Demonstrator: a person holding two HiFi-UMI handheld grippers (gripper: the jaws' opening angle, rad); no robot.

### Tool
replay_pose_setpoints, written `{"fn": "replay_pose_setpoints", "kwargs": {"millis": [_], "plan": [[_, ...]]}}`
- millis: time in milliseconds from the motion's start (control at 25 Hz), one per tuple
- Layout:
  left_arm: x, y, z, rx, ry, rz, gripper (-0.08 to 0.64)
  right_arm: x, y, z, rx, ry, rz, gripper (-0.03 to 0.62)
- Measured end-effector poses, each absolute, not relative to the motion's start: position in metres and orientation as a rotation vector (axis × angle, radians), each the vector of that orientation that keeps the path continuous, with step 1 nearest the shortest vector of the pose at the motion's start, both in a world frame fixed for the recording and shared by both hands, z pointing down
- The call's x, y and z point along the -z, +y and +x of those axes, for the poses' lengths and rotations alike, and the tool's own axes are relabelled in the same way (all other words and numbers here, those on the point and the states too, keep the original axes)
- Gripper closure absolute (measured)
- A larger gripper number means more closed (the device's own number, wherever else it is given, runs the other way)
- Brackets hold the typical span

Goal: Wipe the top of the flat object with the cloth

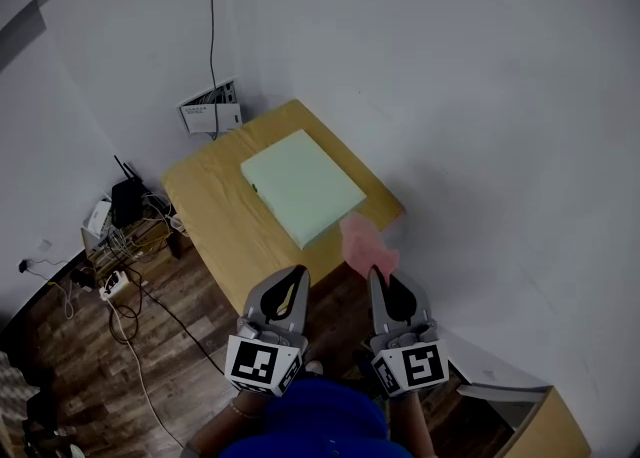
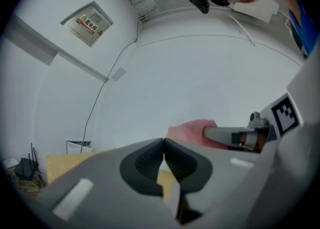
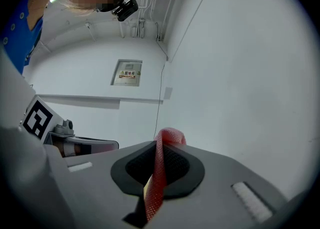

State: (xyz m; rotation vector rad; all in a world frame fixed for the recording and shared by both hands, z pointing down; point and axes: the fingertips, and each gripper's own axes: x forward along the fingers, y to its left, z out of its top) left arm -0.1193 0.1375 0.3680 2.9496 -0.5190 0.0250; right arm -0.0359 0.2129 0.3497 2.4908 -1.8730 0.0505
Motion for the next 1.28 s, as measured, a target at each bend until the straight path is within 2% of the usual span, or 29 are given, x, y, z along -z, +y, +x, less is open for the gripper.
{"fn": "replay_pose_setpoints", "kwargs": {"millis": [240,480,760,1280], "plan": [[-0.381,0.086,-0.071,-0.047,-0.411,2.946,0.557,-0.354,0.148,-0.005,-0.052,-1.861,2.478,0.578],[-0.392,0.030,-0.057,-0.078,-0.413,2.920,0.557,-0.358,0.082,0.008,-0.075,-1.884,2.427,0.578],[-0.408,-0.010,-0.074,-0.080,-0.537,2.876,0.557,-0.369,0.032,0.015,-0.127,-1.931,2.358,0.577],[-0.430,-0.083,-0.110,-0.084,-1.029,2.681,0.557,-0.384,-0.067,0.021,-0.107,-2.200,2.034,0.577]]}}
